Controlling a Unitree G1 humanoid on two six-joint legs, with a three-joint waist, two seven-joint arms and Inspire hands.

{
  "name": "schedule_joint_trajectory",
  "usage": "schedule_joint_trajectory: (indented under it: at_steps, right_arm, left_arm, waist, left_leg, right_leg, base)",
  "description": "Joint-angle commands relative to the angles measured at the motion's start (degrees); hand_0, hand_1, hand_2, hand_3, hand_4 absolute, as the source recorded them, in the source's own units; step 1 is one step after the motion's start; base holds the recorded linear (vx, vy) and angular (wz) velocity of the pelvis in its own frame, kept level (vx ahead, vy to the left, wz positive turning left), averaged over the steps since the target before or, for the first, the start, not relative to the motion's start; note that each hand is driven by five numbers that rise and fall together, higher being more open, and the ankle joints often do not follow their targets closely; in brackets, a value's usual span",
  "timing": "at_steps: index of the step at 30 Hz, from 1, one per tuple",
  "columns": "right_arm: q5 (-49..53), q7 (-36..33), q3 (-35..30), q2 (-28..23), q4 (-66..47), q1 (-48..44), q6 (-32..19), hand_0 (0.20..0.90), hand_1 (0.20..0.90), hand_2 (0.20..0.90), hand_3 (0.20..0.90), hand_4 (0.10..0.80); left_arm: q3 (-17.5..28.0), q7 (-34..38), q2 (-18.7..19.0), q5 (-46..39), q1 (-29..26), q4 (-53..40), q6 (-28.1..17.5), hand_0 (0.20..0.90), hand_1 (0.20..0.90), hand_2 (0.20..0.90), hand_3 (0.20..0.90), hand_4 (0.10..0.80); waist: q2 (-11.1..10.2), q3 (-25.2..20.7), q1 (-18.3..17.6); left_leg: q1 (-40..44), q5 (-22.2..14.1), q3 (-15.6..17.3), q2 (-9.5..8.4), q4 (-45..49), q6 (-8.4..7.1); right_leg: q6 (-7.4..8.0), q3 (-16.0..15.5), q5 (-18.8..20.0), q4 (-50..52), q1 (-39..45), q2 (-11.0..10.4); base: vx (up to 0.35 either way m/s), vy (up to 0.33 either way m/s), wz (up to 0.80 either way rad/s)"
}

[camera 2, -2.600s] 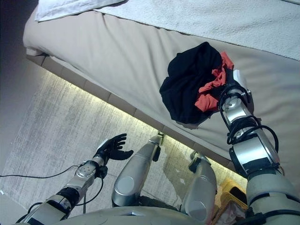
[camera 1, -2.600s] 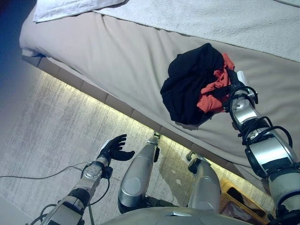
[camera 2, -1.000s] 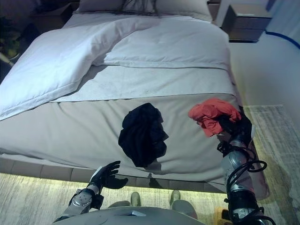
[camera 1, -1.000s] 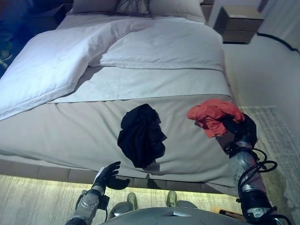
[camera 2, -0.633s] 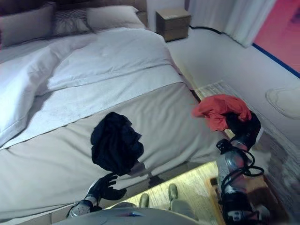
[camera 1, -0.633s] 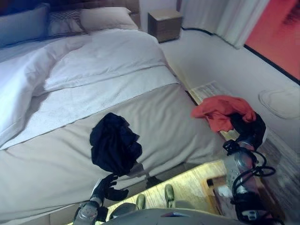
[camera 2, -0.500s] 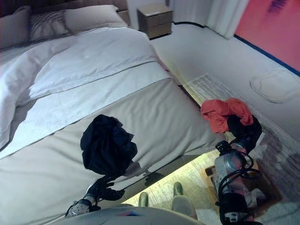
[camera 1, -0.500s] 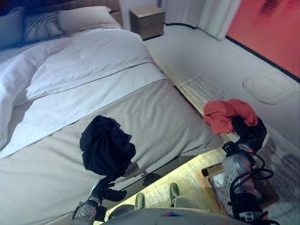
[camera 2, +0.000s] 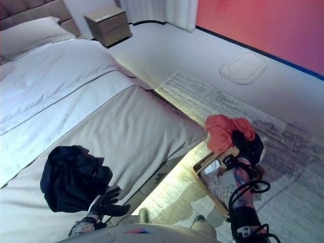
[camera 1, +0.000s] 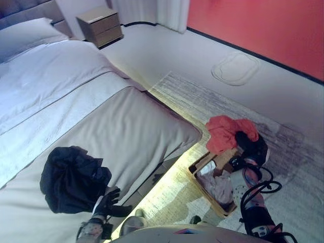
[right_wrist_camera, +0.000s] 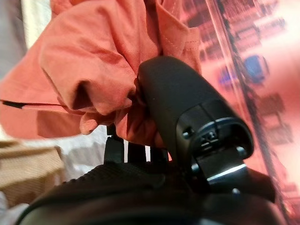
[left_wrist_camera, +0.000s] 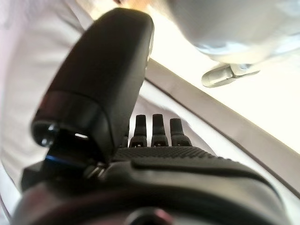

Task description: Pick up the clothes from the bed and place them into the basket

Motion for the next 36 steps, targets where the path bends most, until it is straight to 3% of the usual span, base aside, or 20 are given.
schedule_joint_trajectory:
  at_steps: [1,14,27,36]
  right_arm:
    - [-2.5,-1.4,-4.1,-1.7,-5.2,-2.4,-4.4,0.3,0.3,0.3,0.2,0.1]
    - [0.1,-6.4,-8.1,-2.8,7.9,-0.4,-3.3,0.3,0.3,0.3,0.2,0.1]
    - [7.1,5.3,-10.6,-5.5,30.7,-1.8,2.8,0.3,0.3,0.3,0.2,0.1]
    - [7.7,6.3,-12.4,-7.2,40.1,-2.8,4.9,0.3,0.3,0.3,0.2,0.1]
  left_arm:
    - [-0.2,0.5,1.6,0.9,-3.0,-1.0,-2.5,0.9,0.9,0.9,0.9,0.8]
    - [-0.9,-1.0,2.8,3.8,-1.3,1.4,-3.6,0.9,0.9,0.9,0.9,0.8]
    - [-2.1,-3.5,3.9,5.8,-2.2,2.9,-4.0,0.9,0.9,0.9,0.9,0.8]
    - [-2.7,-3.7,4.7,6.0,-2.1,4.0,-4.4,0.9,0.9,0.9,0.9,0.8]
  waist:
    - [-1.6,-2.3,-0.1]
    - [0.1,-3.5,-0.5]
    - [0.7,-4.2,0.9]
    - [1.2,-4.2,1.2]
  left_leg:
    - [-5.8,-1.1,-0.9,-2.7,1.9,1.91]
    - [-3.6,-1.2,-4.9,-2.98,0.5,0.54]
    - [-2.4,-1.5,-7.6,-3.77,0.1,0.33]
    - [-1.6,-1.9,-8.1,-3.93,0.1,0.41]
  right_leg:
    - [4.66,-4.2,-2.0,-0.2,6.7,-4.0]
    - [3.61,-4.8,-1.9,-0.7,6.3,-3.0]
    - [3.61,-6.3,-1.9,-0.8,7.2,-3.0]
    - [3.71,-6.6,-1.9,-0.6,7.6,-2.8]
  base:
    - [-0.047,-0.147,-0.14]
    - [0.01,-0.012,0.08]
    - [0.026,-0.022,0.09]
    - [0.019,-0.018,0.06]
